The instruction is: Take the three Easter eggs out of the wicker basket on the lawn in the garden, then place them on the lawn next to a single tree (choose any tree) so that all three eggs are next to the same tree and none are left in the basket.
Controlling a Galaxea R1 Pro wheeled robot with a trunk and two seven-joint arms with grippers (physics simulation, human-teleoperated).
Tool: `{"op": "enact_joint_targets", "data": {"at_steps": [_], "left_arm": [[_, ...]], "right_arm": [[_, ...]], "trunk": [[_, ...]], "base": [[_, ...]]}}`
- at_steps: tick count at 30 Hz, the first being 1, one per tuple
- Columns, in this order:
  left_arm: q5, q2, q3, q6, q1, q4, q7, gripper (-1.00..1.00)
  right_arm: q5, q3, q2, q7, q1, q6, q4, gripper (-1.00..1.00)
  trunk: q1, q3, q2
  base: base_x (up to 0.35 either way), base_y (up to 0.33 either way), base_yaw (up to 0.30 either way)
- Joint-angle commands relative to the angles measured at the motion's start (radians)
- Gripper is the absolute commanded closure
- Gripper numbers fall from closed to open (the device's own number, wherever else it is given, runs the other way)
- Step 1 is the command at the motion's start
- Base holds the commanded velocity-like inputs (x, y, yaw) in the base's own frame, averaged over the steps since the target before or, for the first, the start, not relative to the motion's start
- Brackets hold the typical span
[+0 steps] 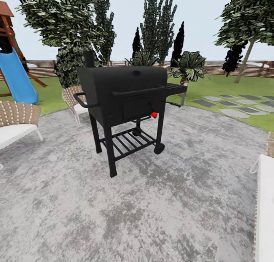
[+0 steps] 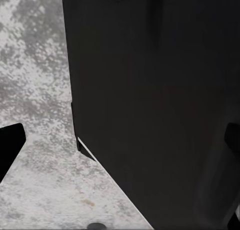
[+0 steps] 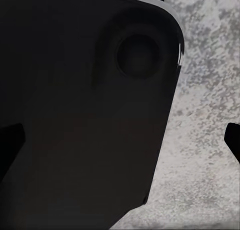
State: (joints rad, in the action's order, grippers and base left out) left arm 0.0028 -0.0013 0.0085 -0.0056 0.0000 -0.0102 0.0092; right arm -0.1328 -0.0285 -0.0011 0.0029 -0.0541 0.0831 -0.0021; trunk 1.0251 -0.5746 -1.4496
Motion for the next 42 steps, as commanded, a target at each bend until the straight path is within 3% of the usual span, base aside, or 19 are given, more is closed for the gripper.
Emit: {"op": "enact_joint_targets", "data": {"at_steps": [1,9,21,28,42], "left_arm": [[0.0,0.0,0.001,-0.001,0.0,-0.001,0.001,-1.0],[0.0,-0.001,0.001,-0.001,0.0,-0.001,0.0,-1.0],[0.0,-0.003,-0.001,-0.001,0.0,-0.001,0.001,-1.0],[0.0,-0.002,-0.001,-0.001,0.0,-0.001,0.001,-1.0],[0.0,-0.002,0.0,-0.001,0.0,-0.001,0.001,-1.0]], "right_arm": [[-0.005,-0.002,0.0,0.0,-0.001,0.003,0.001,-1.0],[-0.005,-0.002,0.0,0.0,-0.001,0.003,0.002,-1.0],[-0.005,-0.002,0.0,0.001,-0.001,0.003,0.004,-1.0],[-0.005,-0.002,-0.001,0.001,0.0,0.003,0.003,-1.0],[-0.005,-0.002,-0.002,0.002,-0.001,0.003,0.004,-1.0]], "trunk": [[0.0,-0.001,0.0],[0.0,-0.001,0.0],[0.0,-0.001,0.0],[0.0,-0.001,0.0],[0.0,-0.001,0.0]], "base": [[0.0,0.274,-0.26],[0.049,0.272,-0.261],[0.241,0.184,-0.276],[0.277,0.089,-0.277],[0.017,0.002,-0.278]]}}
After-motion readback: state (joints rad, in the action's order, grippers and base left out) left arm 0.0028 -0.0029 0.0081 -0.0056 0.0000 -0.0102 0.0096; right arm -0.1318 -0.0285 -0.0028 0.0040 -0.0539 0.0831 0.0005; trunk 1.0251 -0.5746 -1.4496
